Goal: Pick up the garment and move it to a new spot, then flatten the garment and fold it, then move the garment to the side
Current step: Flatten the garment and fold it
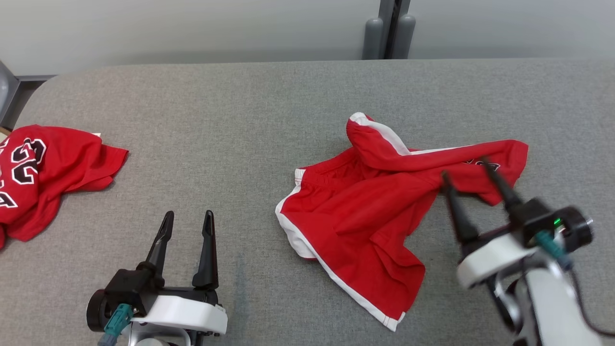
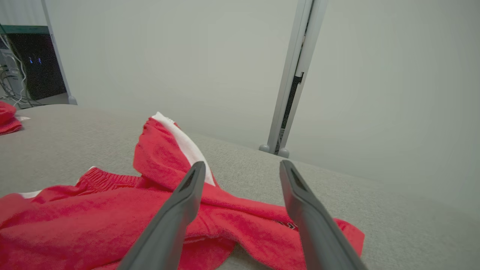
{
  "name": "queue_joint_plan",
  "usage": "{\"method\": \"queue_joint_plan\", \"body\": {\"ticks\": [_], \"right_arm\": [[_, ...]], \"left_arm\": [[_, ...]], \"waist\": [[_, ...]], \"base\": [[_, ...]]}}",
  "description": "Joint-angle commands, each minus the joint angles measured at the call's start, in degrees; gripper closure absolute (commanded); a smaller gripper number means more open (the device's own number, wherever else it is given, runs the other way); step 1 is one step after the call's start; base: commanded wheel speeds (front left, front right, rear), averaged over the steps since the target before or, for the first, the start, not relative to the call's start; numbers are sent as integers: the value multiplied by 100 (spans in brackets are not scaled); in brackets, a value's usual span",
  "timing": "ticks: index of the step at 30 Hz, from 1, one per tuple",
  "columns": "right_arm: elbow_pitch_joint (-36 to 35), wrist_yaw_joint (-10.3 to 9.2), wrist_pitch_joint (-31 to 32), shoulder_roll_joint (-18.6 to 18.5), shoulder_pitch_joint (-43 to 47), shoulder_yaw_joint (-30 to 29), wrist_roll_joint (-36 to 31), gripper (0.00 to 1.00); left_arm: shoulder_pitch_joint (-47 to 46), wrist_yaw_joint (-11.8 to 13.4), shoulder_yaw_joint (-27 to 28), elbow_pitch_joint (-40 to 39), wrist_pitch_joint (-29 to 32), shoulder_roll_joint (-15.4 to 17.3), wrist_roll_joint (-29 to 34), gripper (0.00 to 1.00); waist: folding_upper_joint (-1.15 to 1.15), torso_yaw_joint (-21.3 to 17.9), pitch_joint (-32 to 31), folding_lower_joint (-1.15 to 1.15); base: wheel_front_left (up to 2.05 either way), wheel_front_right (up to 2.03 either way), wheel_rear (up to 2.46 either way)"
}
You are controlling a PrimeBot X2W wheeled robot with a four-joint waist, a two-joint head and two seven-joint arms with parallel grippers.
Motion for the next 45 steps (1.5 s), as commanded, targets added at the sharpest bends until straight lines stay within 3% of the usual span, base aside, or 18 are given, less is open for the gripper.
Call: {"method": "queue_joint_plan", "body": {"ticks": [1, 8, 14, 26, 27, 28, 30, 31, 32, 38, 45], "right_arm": [[-116, 1, -2, -21, 233, 213, 87, 0], [-481, 1, -2, -24, 1101, 1148, 282, 0], [-279, 1, -1, -89, 1546, 1548, 383, 0], [1076, 1, 2, 67, 1220, 1914, 266, 0], [1160, 1, 7, 89, 1166, 1916, 259, 15], [1214, 1, 7, 110, 1121, 1917, 245, 51], [1272, 1, 6, 149, 1045, 1941, 250, 66], [1269, 1, 6, 160, 1017, 1942, 258, 86], [1242, 1, 5, 171, 988, 1943, 262, 100], [809, 1, 0, 171, 825, 1697, 218, 100], [46, 1, -1, -13, 584, 1017, 127, 100]], "left_arm": [[25, -13, 25, 9, -11, 20, 32, 0], [104, -24, 62, 16, -11, 21, 53, 0], [139, -46, 69, 10, -11, 20, 66, 0], [81, -57, 57, 48, -11, 21, 81, 0], [82, -62, 55, 54, -11, 21, 84, 0], [86, -66, 53, 59, -11, 21, 86, 0], [97, -63, 59, 58, -11, 21, 88, 0], [104, -62, 64, 53, -11, 20, 91, 0], [113, -58, 72, 47, -11, 21, 94, 0], [133, -56, 96, 37, -11, 20, 109, 0], [99, -55, 106, 13, -11, 20, 113, 0]], "waist": [[0, -29, -47, 0], [0, -85, -151, 0], [0, -97, -175, 0], [0, 3, -172, 0], [0, 19, -181, 0], [0, 38, -192, 0], [0, 66, -205, 0], [0, 77, -210, 0], [0, 83, -212, 0], [0, 88, -200, 0], [0, 52, -156, 0]], "base": [[0, 0, 0], [0, 0, 0], [0, 0, 0], [0, 0, 0], [0, 0, 0], [0, 0, 0], [0, 0, 0], [0, 0, 0], [0, 0, 0], [0, 0, 0], [0, 0, 0]]}}
